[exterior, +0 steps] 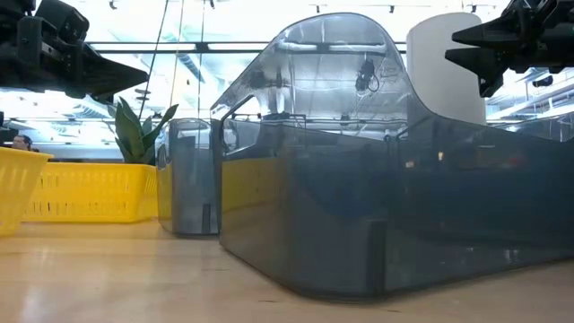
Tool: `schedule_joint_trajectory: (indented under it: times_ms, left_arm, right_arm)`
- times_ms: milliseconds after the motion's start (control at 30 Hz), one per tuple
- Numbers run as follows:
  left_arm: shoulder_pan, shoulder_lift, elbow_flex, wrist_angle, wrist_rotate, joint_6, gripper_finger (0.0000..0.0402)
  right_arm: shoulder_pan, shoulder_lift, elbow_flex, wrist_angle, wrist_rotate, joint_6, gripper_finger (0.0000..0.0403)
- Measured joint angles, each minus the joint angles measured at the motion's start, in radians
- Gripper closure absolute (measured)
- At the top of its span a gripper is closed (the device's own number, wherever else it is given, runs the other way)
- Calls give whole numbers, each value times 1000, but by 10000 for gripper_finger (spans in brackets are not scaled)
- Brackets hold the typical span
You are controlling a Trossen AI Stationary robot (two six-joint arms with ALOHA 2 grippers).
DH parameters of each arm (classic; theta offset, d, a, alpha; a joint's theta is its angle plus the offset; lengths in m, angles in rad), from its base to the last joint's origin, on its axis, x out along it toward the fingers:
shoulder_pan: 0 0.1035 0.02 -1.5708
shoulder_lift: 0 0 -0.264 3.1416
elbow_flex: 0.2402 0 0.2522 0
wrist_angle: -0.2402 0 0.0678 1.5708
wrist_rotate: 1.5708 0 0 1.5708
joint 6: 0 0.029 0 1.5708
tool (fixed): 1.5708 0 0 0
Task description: Stack baskets on shelf by color
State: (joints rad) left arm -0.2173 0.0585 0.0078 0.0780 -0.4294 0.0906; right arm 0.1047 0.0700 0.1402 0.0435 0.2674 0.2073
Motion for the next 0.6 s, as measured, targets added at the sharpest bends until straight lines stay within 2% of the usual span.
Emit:
schedule_joint_trajectory:
  times_ms: [433,600]
  left_arm:
    - [0,0,0,6,0,0,366]
    - [0,-2,0,103,5,-58,372]
  right_arm:
    - [0,0,0,0,0,0,243]
    - [0,0,0,0,0,0,243]
